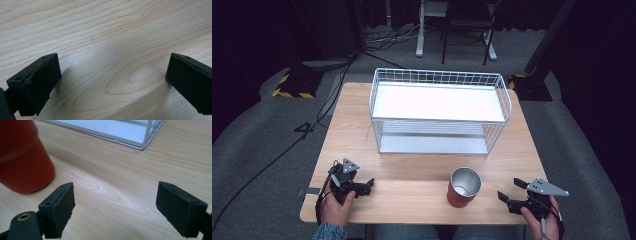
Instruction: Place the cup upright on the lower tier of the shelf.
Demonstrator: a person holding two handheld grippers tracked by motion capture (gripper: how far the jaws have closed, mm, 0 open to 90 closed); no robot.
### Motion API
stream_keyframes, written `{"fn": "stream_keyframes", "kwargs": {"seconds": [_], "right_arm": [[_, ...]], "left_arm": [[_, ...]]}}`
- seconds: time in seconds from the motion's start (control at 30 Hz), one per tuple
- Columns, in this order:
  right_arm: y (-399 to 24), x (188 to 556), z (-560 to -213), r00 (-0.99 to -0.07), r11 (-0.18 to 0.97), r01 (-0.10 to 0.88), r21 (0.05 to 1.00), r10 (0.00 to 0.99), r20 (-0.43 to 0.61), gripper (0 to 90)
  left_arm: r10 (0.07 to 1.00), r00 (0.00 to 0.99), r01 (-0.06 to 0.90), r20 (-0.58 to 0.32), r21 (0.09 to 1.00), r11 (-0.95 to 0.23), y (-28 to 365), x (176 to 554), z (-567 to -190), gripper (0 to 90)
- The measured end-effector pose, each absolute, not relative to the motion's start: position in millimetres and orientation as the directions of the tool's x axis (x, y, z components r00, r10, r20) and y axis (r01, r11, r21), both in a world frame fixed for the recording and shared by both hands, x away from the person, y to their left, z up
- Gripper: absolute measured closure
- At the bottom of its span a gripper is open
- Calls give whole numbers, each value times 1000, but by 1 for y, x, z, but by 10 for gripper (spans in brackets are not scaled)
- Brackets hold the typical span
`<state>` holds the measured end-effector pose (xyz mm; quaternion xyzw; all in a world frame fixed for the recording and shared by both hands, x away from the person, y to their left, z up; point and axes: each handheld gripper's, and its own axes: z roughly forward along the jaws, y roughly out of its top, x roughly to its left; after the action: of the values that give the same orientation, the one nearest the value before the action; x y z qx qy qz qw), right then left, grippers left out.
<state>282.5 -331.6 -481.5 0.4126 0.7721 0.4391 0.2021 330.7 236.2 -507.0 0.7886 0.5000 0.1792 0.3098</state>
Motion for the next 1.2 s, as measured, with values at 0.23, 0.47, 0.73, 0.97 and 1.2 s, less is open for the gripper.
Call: {"fn": "stream_keyframes", "kwargs": {"seconds": [0.23, 0.47, 0.73, 0.97, 1.2], "right_arm": [[-326, 264, -475, -576, 248, 435, 866, 816, 56, 161], [-315, 246, -472, -580, 212, 410, 887, 811, 75, 161], [-298, 234, -472, -621, 185, 352, 917, 780, 81, 160], [-286, 228, -475, -656, 188, 321, 928, 751, 76, 159], [-266, 234, -483, -688, 212, 336, 918, 720, 86, 159]], "left_arm": [[899, 436, 677, -27, 668, -308, 236, 331, -507, 2], [900, 435, 678, -28, 668, -307, 236, 331, -507, 1], [900, 436, 678, -27, 668, -308, 236, 331, -507, 1], [900, 436, 677, -27, 668, -308, 236, 331, -507, 1], [900, 435, 677, -26, 668, -308, 236, 330, -507, 1]]}}
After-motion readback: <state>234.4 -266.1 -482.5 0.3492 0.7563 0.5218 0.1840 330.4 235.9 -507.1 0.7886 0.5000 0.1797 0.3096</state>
